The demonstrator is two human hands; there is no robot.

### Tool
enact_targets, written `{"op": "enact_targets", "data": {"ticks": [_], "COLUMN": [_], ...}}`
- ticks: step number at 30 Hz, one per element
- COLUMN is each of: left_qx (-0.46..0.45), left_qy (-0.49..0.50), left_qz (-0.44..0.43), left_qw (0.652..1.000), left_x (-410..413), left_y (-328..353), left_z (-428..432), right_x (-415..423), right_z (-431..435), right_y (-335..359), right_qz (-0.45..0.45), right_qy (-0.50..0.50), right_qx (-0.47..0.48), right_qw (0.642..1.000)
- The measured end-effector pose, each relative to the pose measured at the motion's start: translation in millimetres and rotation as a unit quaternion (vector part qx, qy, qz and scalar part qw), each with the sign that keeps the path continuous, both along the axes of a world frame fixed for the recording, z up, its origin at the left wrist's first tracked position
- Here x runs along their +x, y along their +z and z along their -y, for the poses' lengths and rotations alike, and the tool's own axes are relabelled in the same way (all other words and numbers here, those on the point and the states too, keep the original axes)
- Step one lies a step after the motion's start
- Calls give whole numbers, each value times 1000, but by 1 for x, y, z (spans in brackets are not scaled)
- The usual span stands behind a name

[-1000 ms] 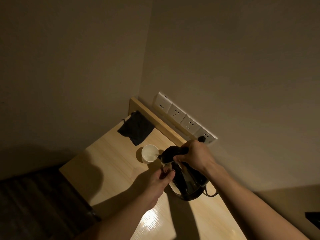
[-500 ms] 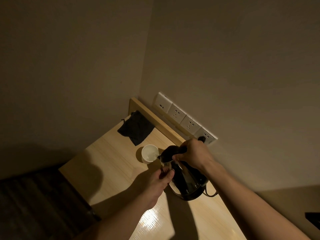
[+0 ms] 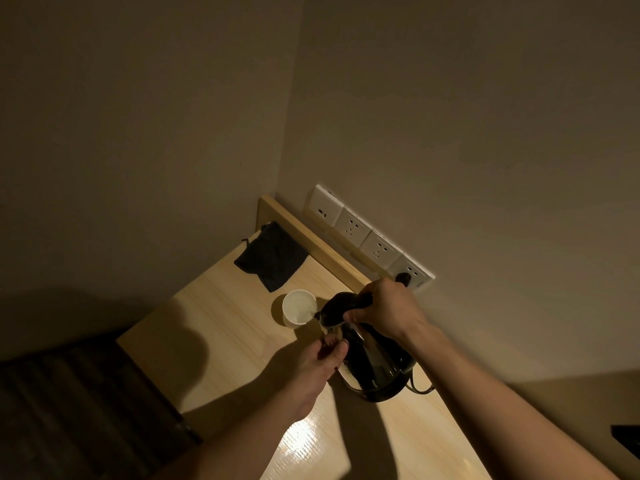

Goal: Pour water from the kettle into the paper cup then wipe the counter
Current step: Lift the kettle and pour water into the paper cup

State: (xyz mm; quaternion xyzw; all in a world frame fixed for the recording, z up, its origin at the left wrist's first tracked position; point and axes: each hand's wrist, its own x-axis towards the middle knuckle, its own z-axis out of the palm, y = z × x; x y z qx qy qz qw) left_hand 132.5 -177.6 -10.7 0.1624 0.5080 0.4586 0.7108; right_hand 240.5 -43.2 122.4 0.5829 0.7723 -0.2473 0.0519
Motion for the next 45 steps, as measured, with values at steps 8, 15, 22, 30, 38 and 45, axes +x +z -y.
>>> {"op": "enact_targets", "data": {"ticks": [8,15,22,30,38,45], "left_qx": [0,49,117,145,168,208], "left_qy": [-26,-13,-81,-139,-113,-86], "left_qz": [-70,-149,-302,-330,-366,-401], "left_qw": [997,988,943,922,908,888], "left_x": [-5,-1,11,42,66,72], "left_y": [13,14,49,47,14,-1], "left_z": [-3,-9,-16,-31,-27,-24], "right_x": [14,56,99,141,165,172], "right_z": [7,31,53,64,72,72], "right_y": [-7,-20,-36,-52,-74,-82], "right_qz": [-37,-214,-350,-418,-428,-434], "right_qy": [1,-73,-159,-223,-224,-209], "right_qx": [17,-8,25,48,53,42], "right_qw": [999,974,923,879,874,875]}}
